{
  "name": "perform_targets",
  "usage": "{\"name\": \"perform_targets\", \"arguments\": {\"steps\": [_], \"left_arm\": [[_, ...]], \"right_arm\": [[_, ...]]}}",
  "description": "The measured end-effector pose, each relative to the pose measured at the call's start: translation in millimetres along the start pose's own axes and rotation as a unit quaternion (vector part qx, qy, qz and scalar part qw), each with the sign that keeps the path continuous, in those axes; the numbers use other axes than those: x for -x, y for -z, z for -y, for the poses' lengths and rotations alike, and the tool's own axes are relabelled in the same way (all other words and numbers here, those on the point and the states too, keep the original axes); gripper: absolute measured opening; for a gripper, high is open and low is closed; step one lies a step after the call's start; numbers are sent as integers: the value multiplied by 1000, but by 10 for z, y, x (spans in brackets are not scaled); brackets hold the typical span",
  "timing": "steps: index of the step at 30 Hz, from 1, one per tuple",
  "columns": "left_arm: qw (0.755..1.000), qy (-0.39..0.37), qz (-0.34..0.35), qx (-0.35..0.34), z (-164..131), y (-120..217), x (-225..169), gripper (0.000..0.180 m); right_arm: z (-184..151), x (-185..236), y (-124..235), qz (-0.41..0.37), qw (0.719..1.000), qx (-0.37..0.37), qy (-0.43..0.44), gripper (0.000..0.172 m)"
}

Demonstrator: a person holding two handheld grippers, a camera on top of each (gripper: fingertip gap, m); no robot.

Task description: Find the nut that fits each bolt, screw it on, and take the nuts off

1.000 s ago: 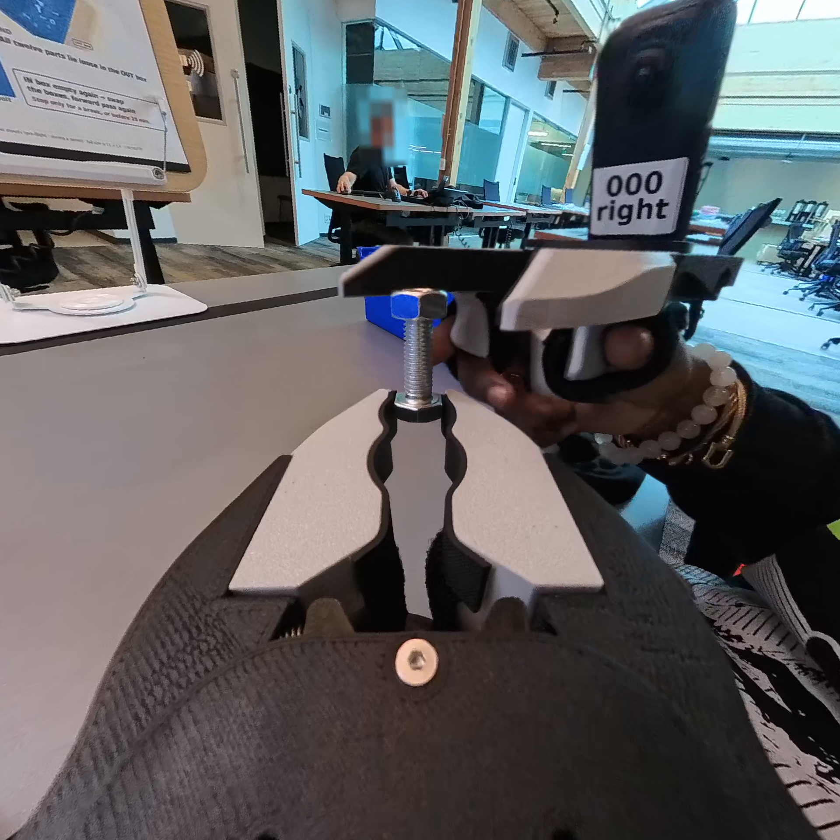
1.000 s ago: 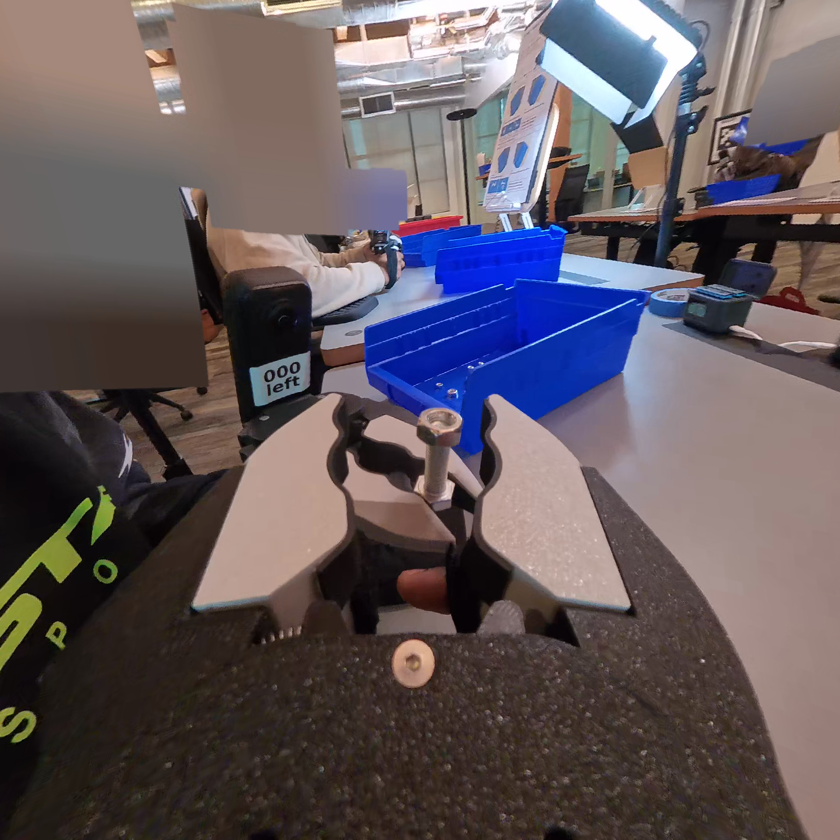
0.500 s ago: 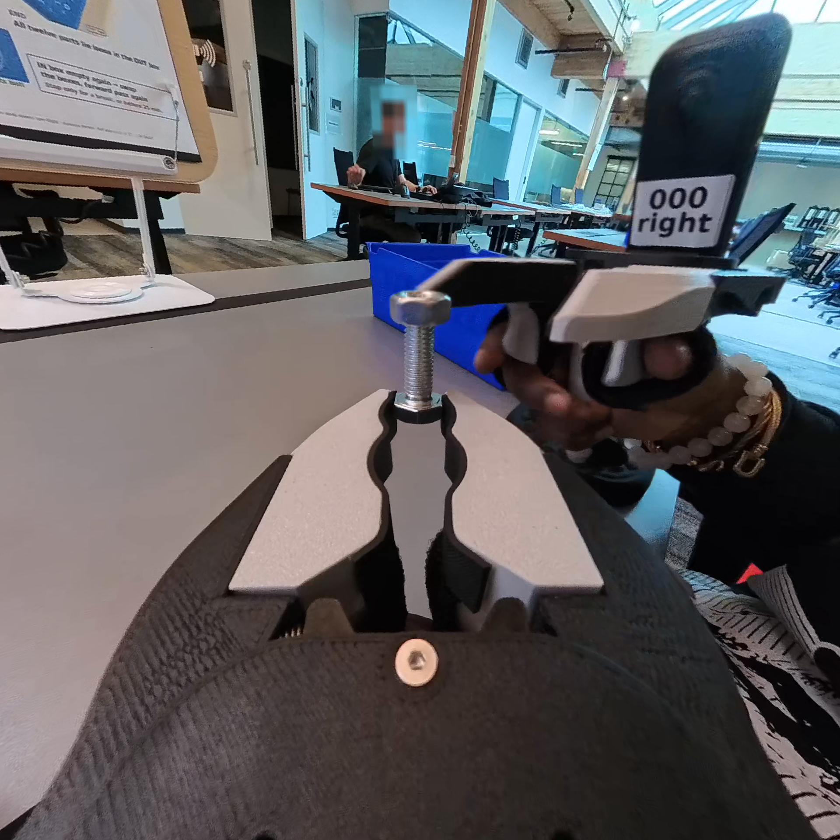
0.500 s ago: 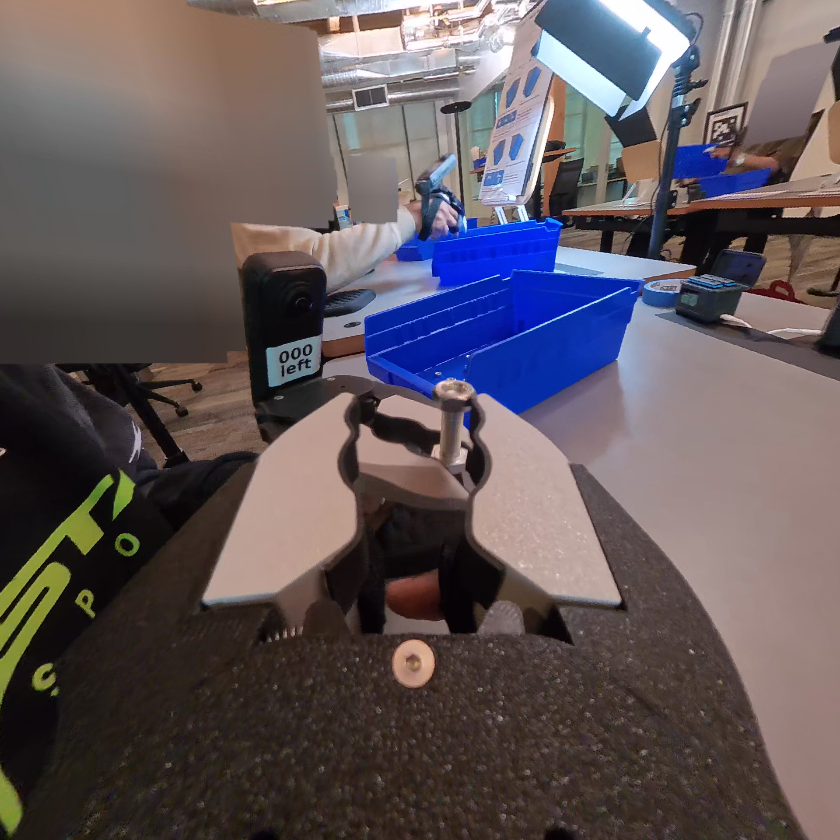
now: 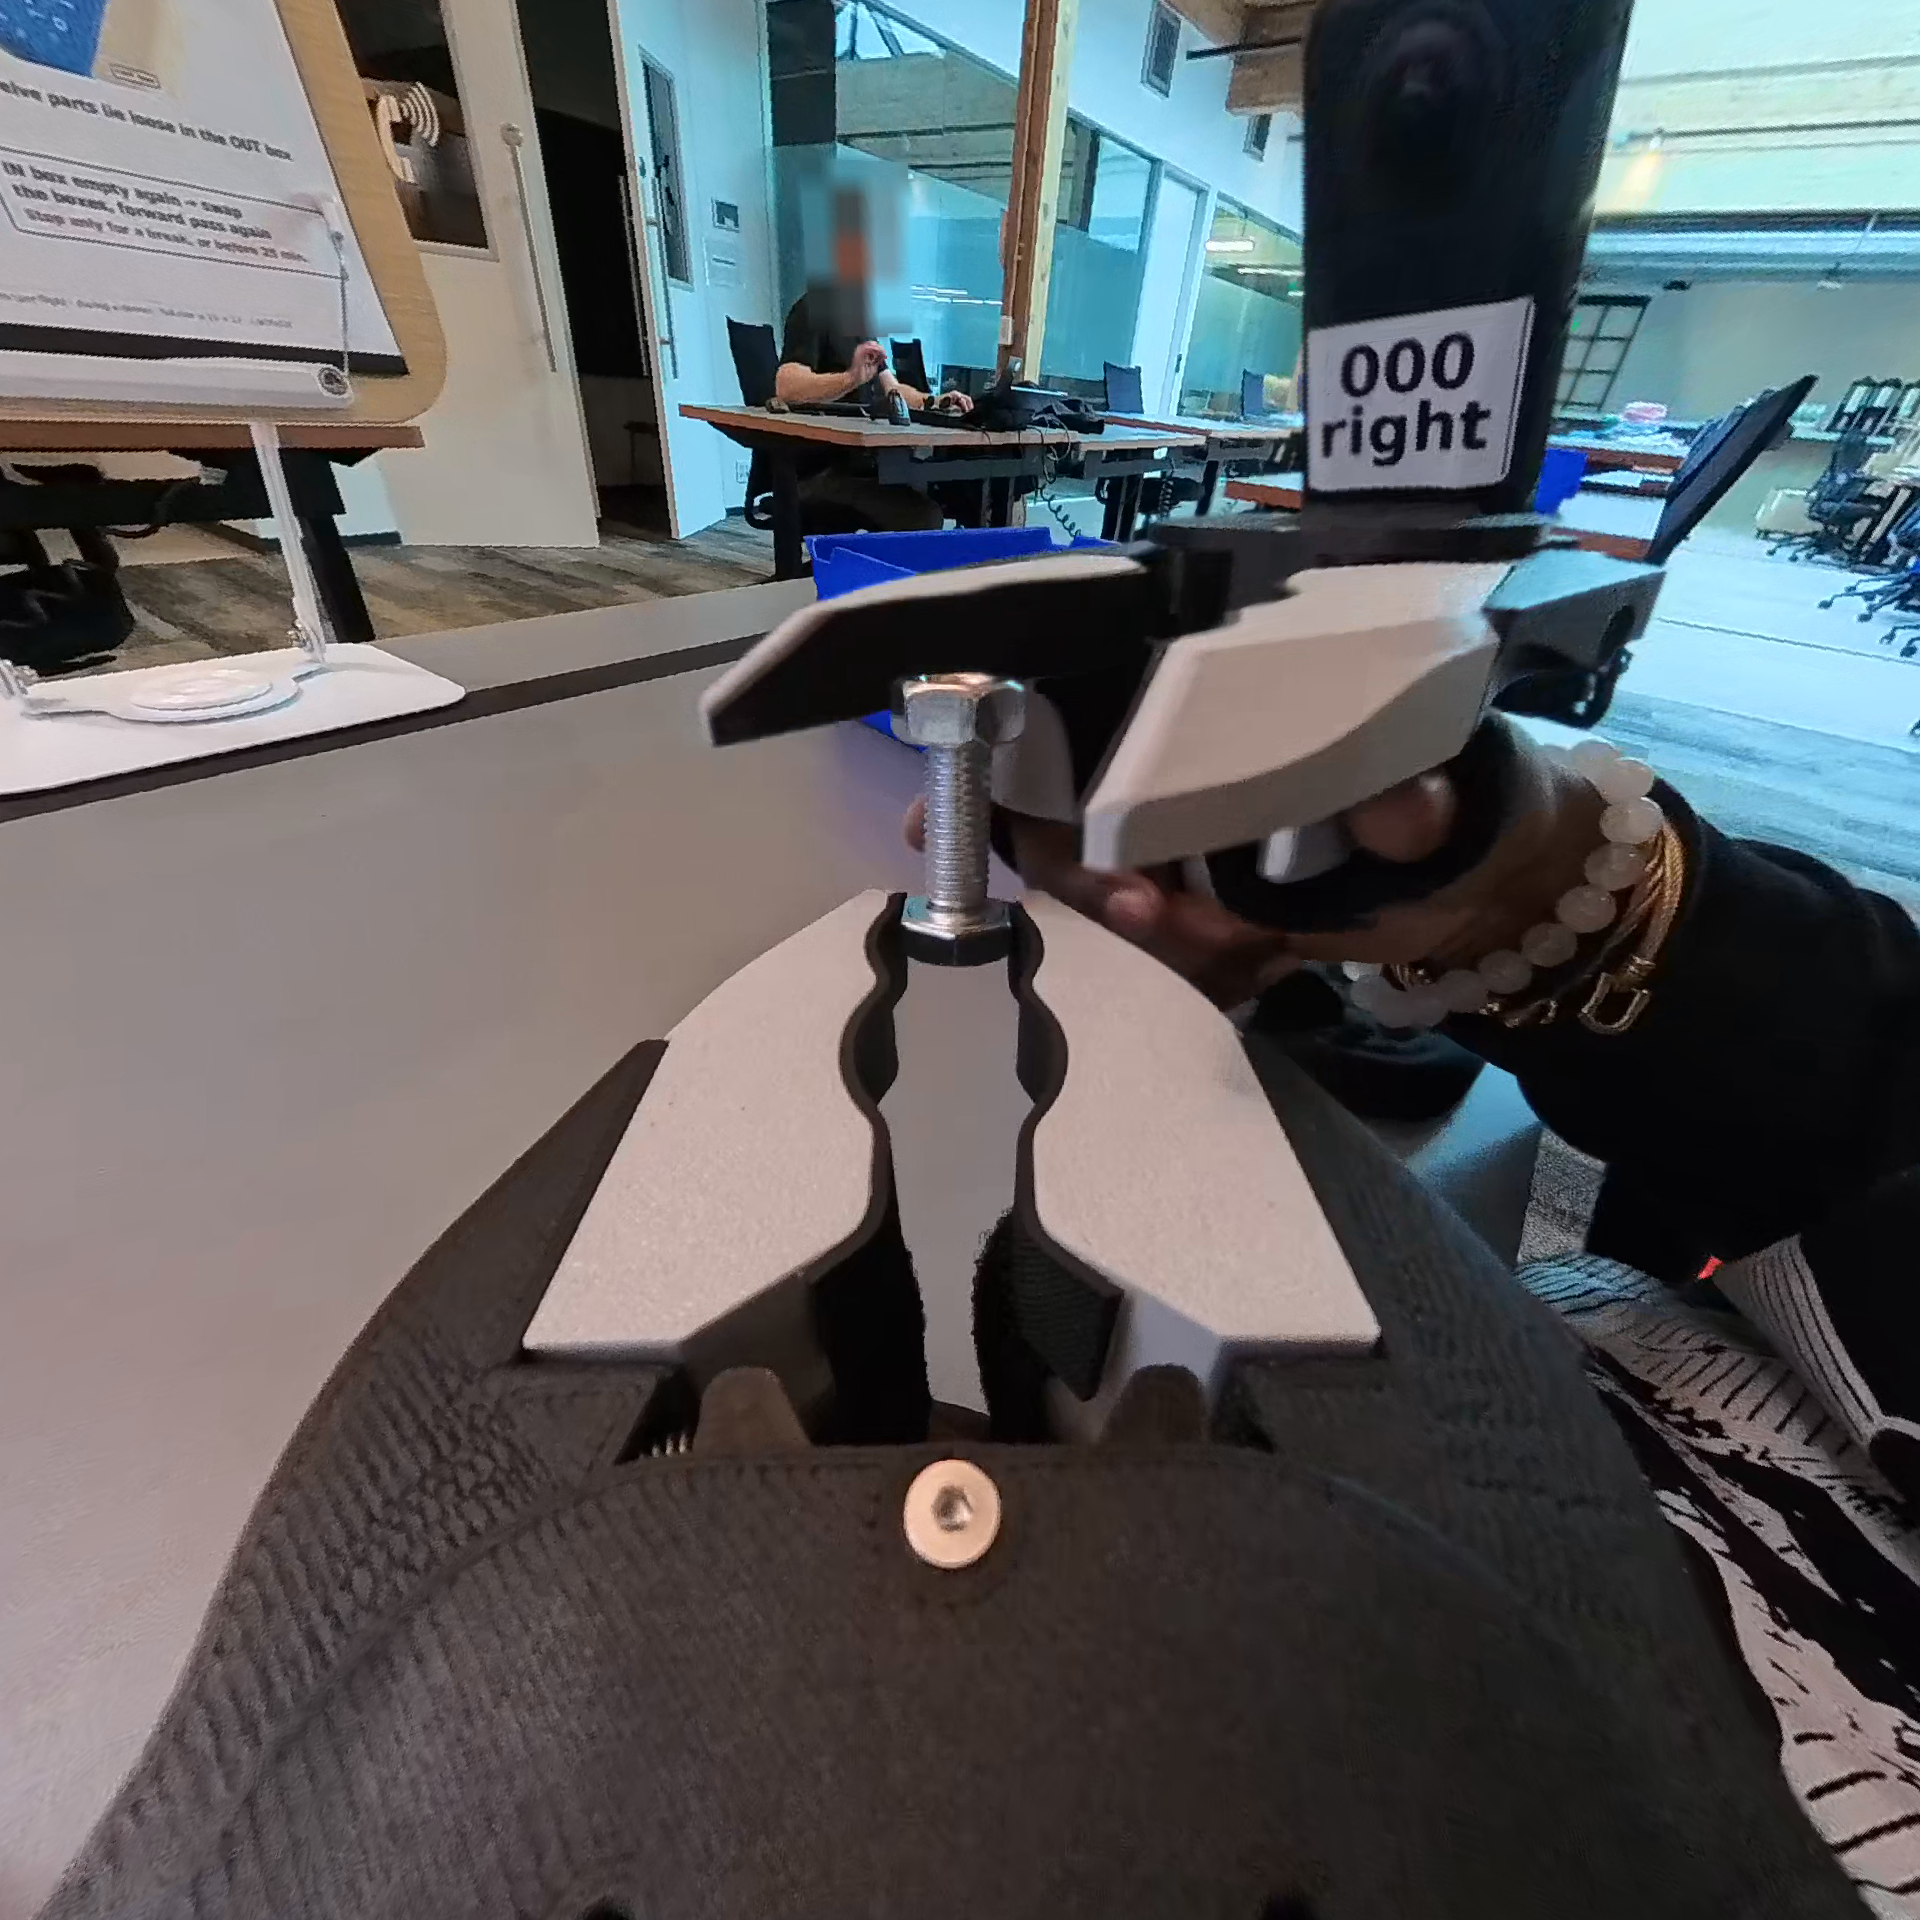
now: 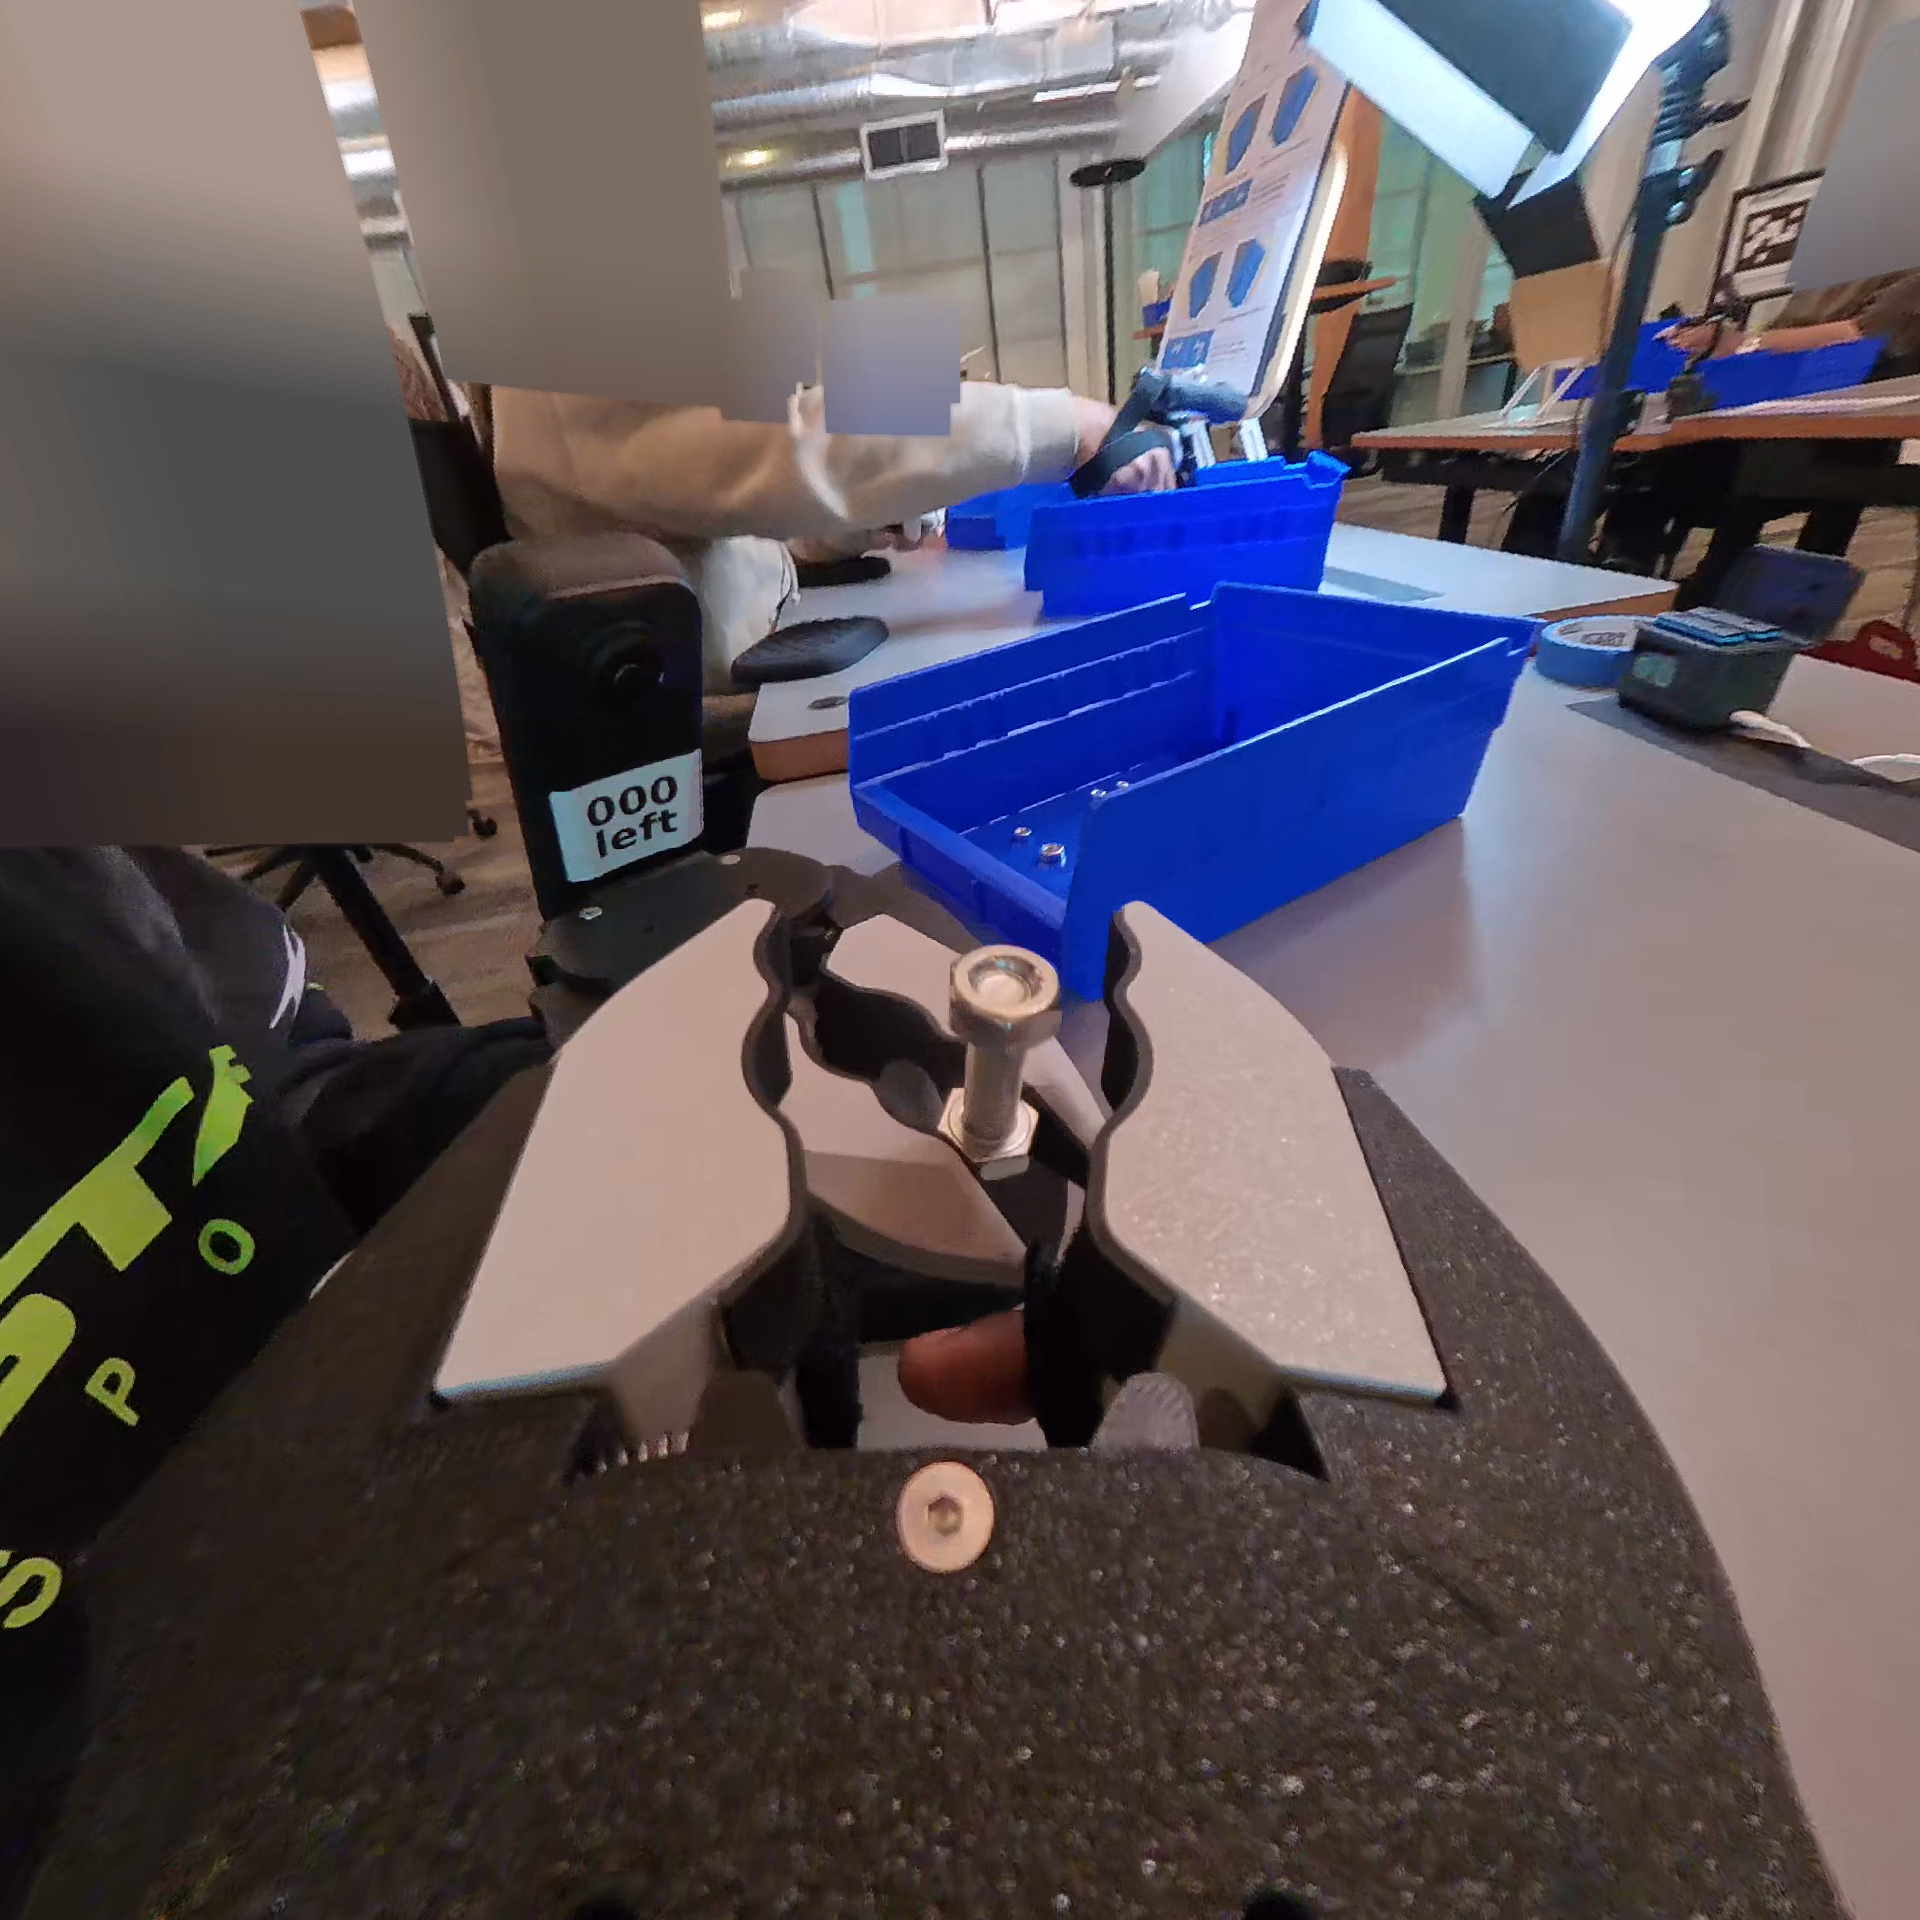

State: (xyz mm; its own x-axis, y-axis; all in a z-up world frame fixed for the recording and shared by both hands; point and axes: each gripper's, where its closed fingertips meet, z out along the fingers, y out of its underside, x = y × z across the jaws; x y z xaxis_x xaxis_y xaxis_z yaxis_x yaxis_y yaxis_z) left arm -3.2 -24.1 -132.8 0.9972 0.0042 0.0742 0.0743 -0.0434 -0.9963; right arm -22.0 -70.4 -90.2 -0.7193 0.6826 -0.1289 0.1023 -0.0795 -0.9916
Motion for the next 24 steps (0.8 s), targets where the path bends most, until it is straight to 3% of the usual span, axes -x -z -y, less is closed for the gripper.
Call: {"name": "perform_targets", "arguments": {"steps": [12,14,16,18,20,24], "left_arm": [[1000,9,15,-2,0,3,53,19],[1000,13,16,-4,5,7,62,19],[1000,17,19,-4,2,9,78,18],[1000,15,18,-4,4,8,73,18],[1000,12,17,-3,2,6,63,18],[1000,8,13,-2,1,4,44,18]], "right_arm": [[-41,33,126,-19,1000,1,3,52],[-43,44,223,-31,1000,-6,3,45],[-20,168,326,-3,1000,-21,9,14],[15,202,386,3,999,-34,-1,10],[36,125,394,-18,999,-40,7,15],[38,-13,260,-35,999,-37,2,49]]}}
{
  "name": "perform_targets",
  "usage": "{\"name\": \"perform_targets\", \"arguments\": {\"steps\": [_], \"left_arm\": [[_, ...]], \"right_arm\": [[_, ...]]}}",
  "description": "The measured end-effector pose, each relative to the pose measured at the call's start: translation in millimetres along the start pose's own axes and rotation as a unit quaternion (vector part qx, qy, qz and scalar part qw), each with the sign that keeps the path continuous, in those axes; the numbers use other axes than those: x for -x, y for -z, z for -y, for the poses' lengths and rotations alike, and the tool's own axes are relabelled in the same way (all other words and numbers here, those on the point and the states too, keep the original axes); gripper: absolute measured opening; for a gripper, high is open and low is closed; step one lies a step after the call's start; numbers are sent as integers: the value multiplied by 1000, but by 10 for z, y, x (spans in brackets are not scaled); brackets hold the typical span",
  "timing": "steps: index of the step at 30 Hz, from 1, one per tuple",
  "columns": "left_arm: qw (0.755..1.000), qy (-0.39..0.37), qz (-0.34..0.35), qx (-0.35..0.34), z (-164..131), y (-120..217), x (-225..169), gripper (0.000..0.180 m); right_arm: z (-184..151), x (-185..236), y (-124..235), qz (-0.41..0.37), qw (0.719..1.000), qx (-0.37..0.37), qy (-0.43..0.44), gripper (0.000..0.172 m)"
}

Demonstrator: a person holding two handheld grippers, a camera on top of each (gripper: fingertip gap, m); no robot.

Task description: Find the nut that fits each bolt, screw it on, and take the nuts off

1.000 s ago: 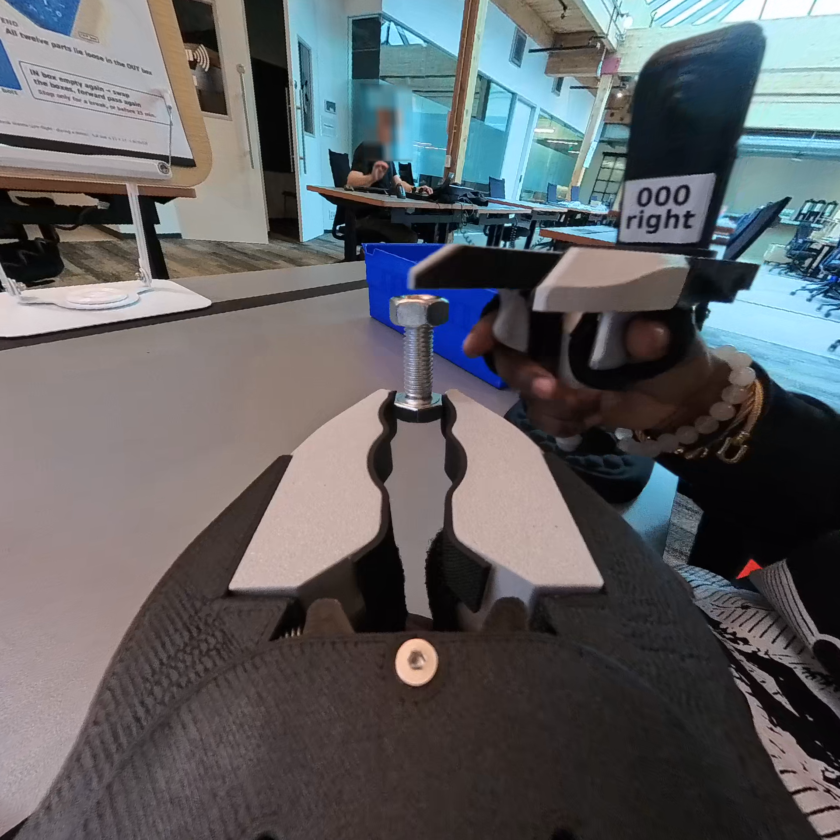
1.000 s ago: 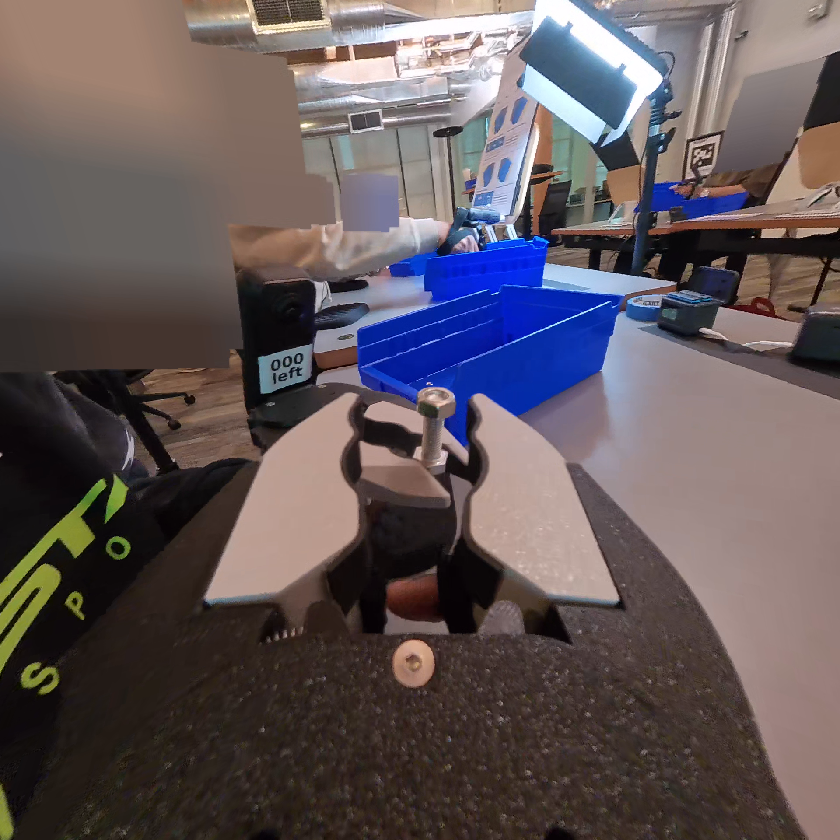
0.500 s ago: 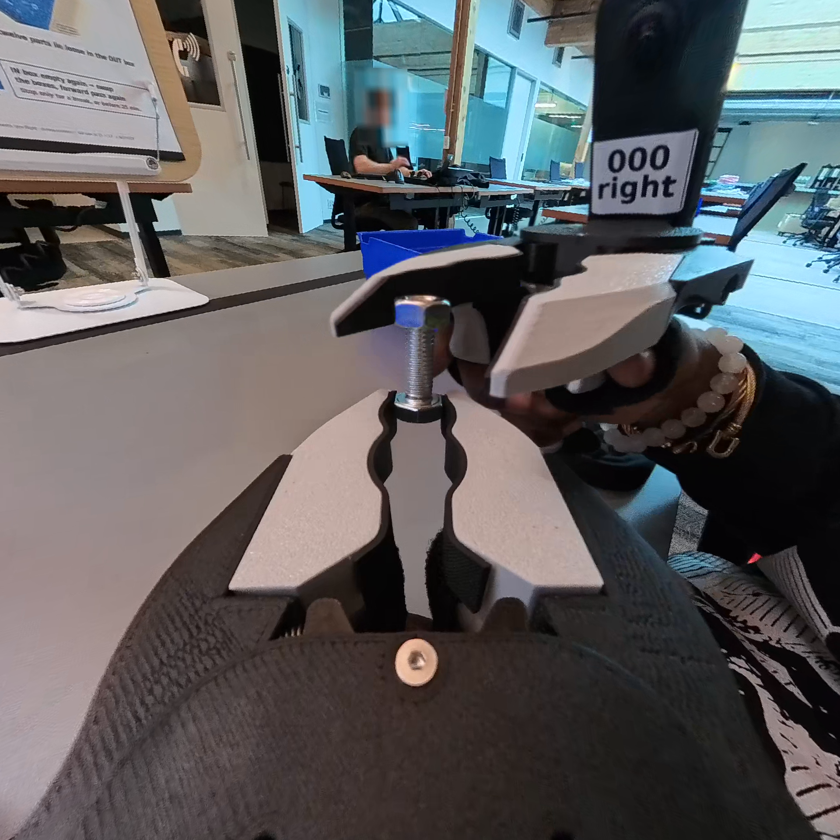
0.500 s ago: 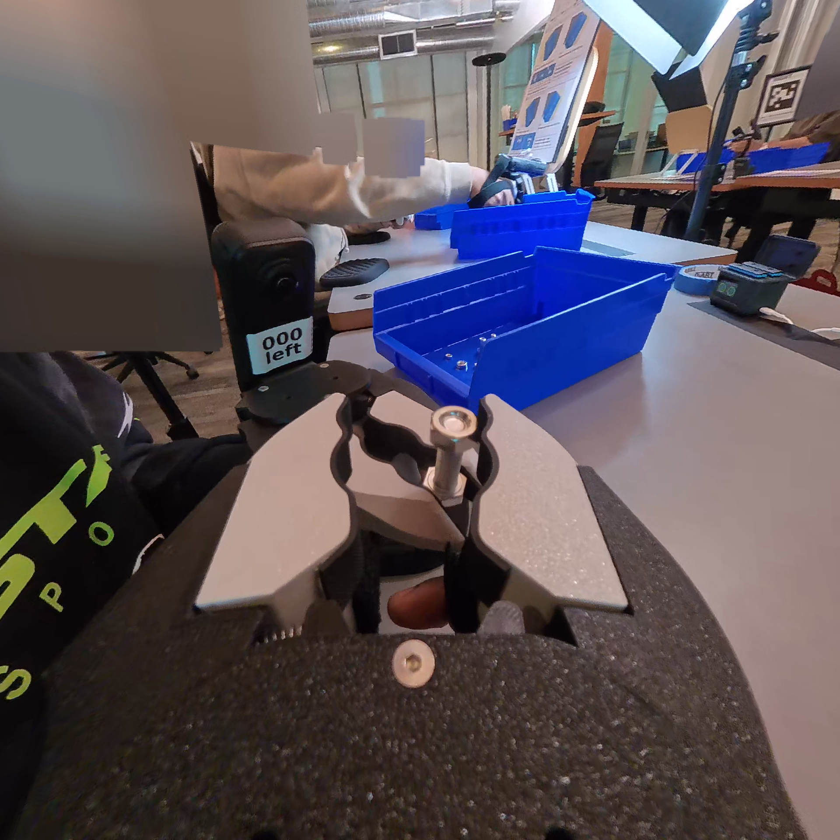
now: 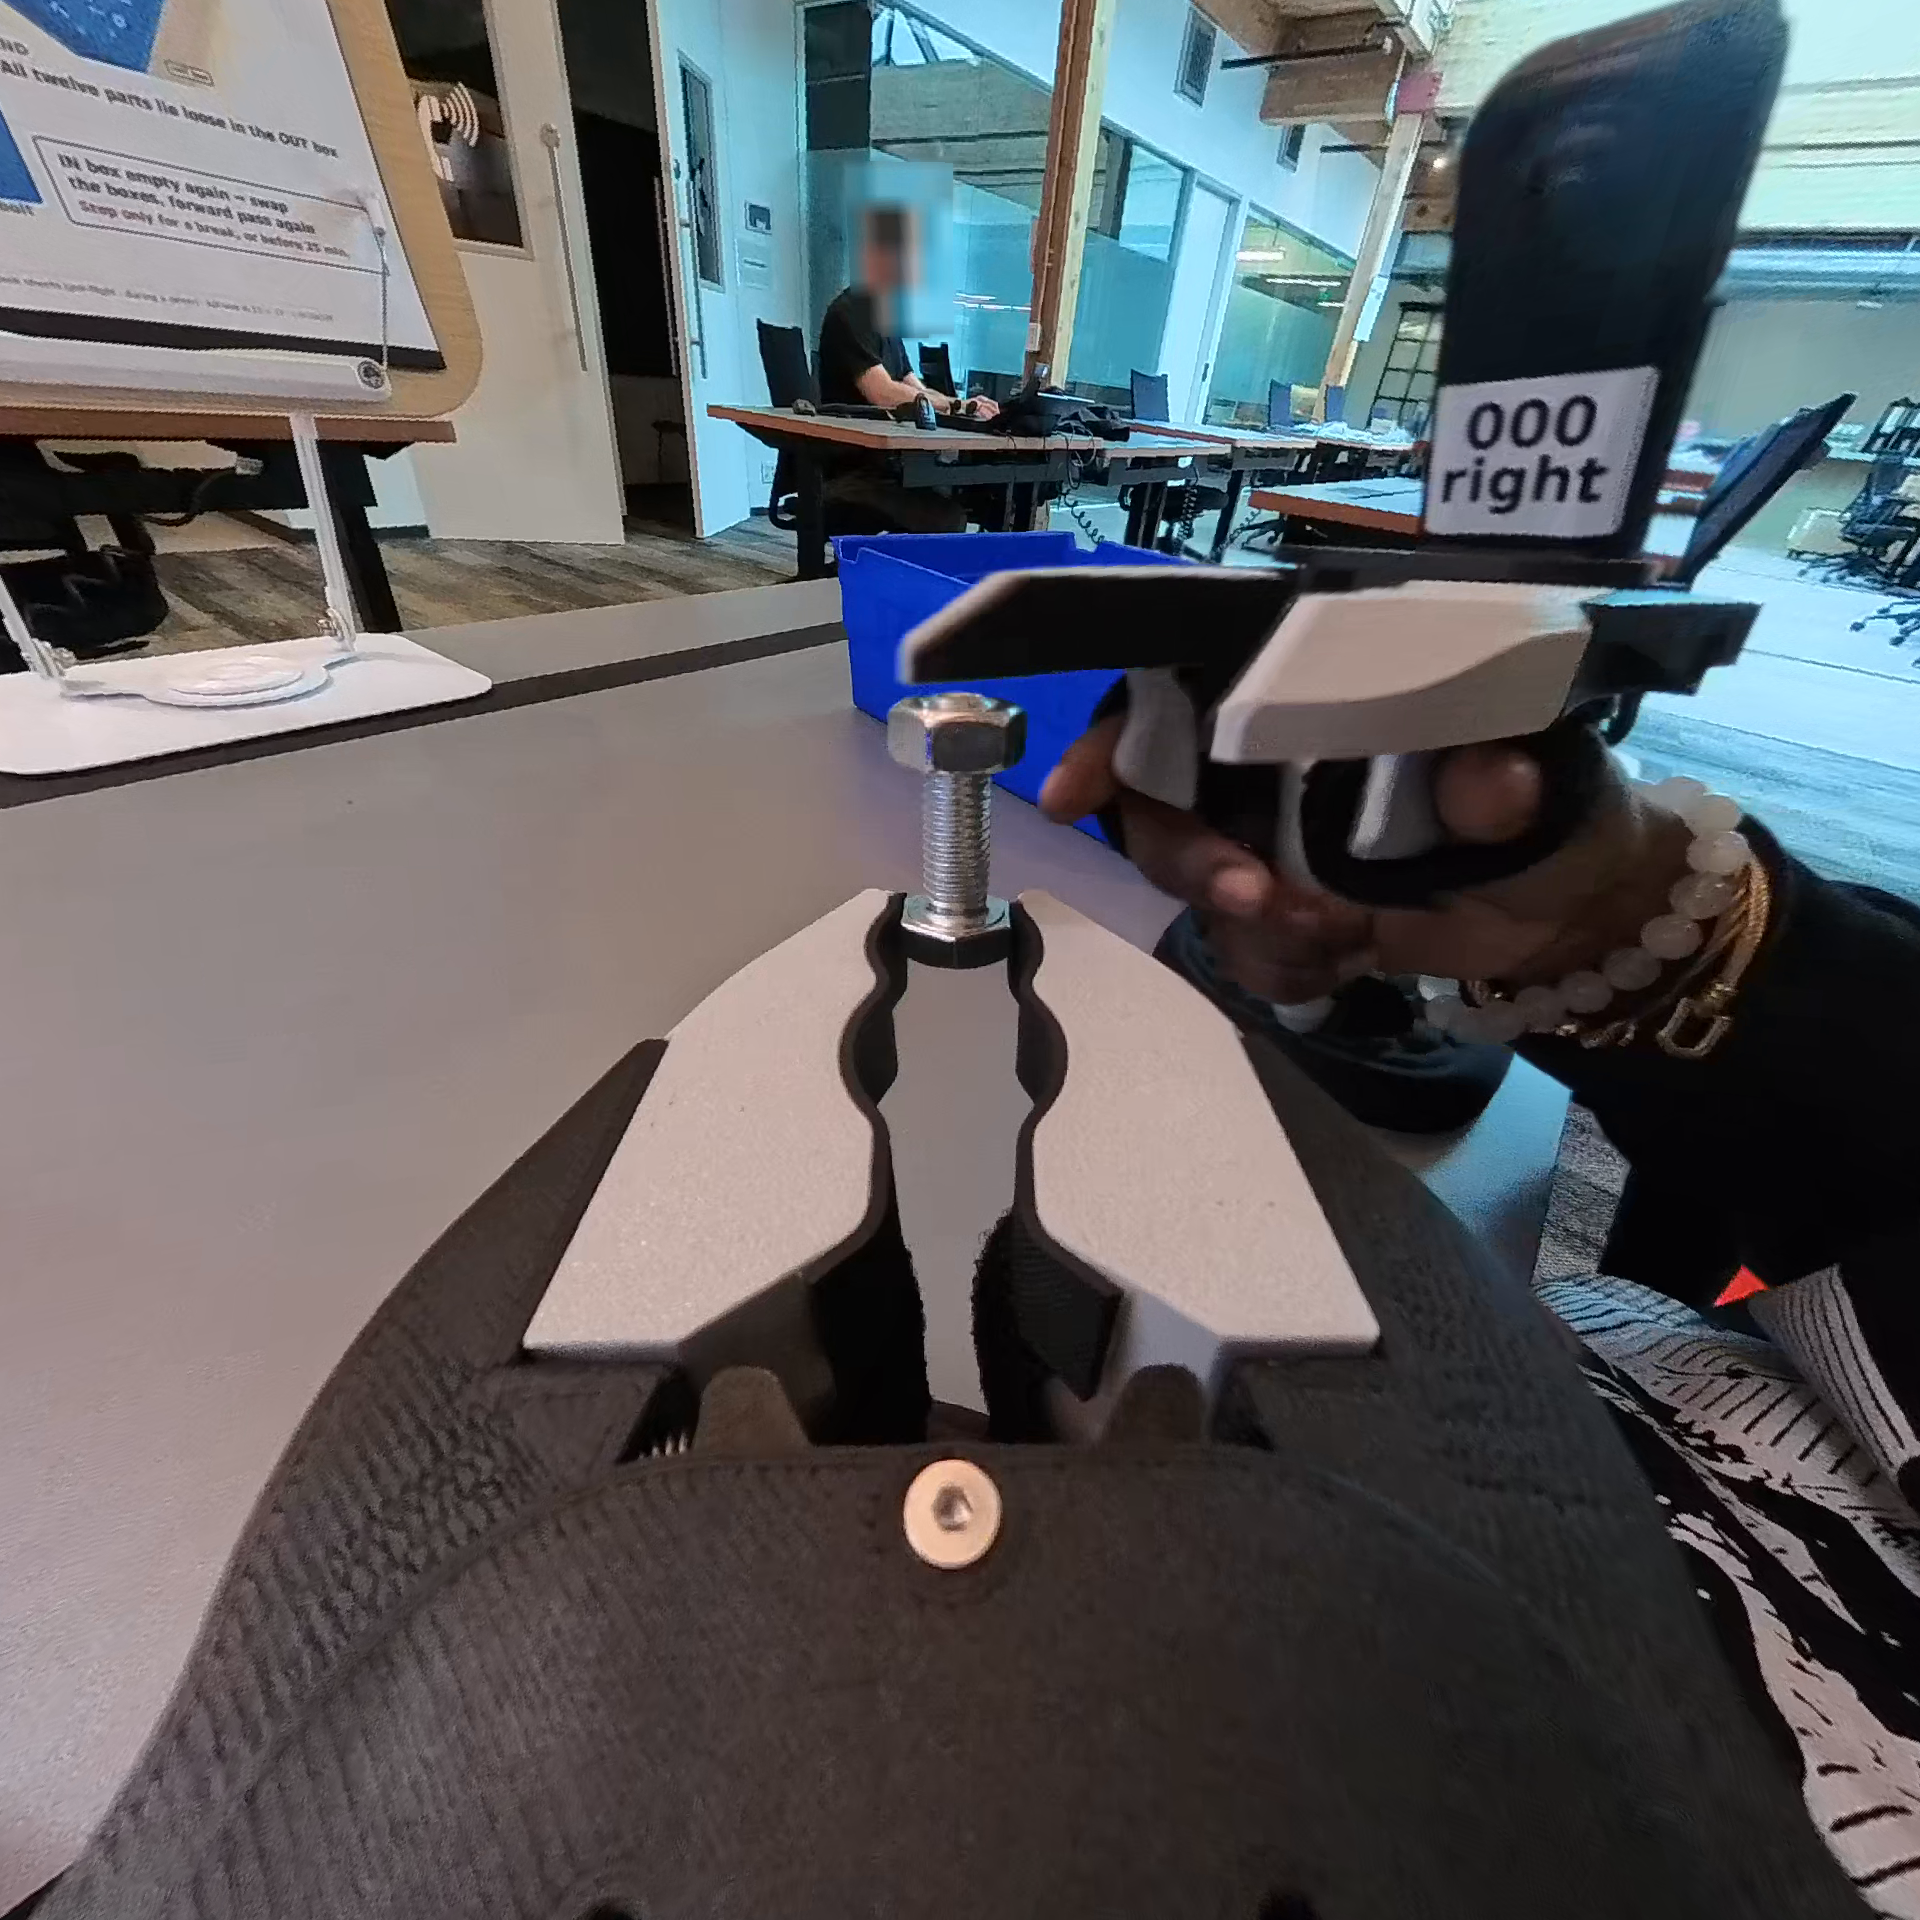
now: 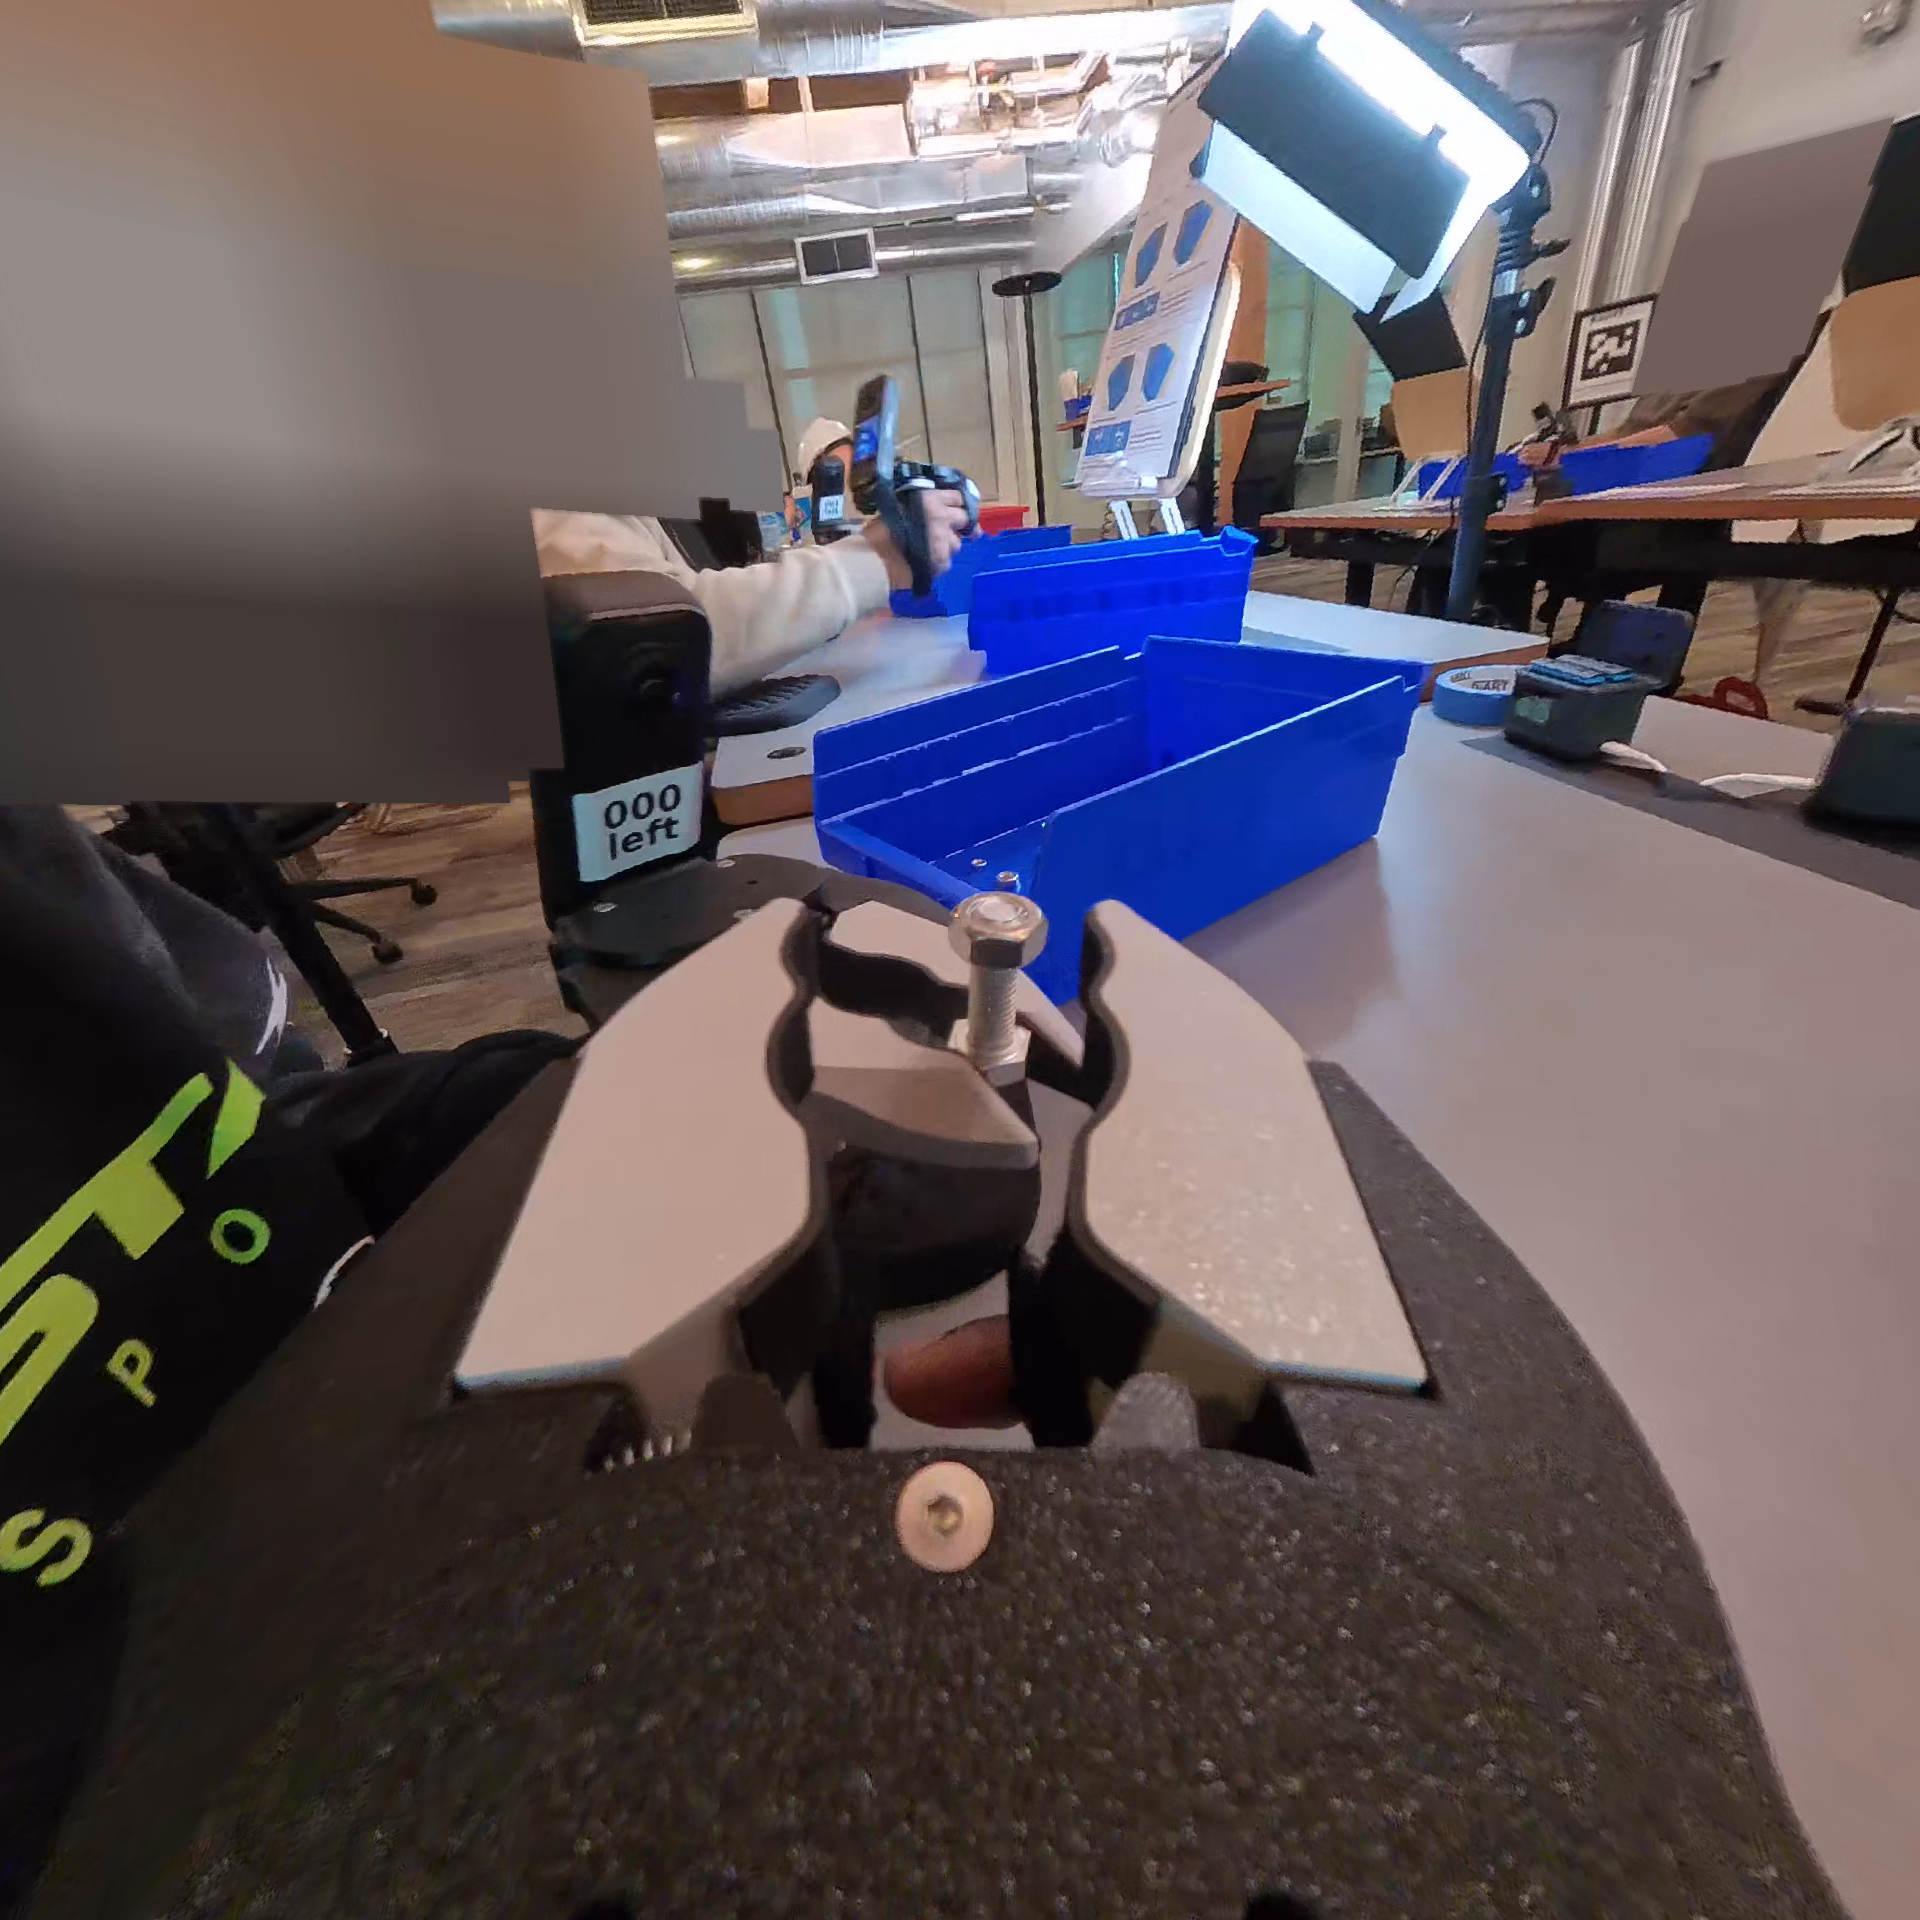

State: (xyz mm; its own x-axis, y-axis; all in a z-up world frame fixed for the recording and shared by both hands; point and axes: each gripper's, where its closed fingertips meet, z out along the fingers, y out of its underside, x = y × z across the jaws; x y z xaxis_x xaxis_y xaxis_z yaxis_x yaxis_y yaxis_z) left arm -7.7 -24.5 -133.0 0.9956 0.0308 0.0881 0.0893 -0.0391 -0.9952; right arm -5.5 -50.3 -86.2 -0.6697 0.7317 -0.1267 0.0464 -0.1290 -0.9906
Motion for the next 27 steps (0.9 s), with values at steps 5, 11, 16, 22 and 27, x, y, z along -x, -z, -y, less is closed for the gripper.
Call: {"name": "perform_targets", "arguments": {"steps": [5,11,16,22,27], "left_arm": [[1000,-12,-5,7,-19,-13,-34,18],[1000,-18,-11,15,-40,-28,-57,18],[1000,-8,0,12,-33,-24,-12,19],[1000,2,8,10,-31,-20,24,18],[1000,-5,5,10,-28,-19,4,18]], "right_arm": [[-68,23,-216,28,999,22,0,58],[-118,73,-299,43,998,42,15,50],[-117,33,-187,23,999,35,10,48],[-88,148,137,51,998,14,-16,8],[-51,-21,120,3,1000,-1,-6,26]]}}
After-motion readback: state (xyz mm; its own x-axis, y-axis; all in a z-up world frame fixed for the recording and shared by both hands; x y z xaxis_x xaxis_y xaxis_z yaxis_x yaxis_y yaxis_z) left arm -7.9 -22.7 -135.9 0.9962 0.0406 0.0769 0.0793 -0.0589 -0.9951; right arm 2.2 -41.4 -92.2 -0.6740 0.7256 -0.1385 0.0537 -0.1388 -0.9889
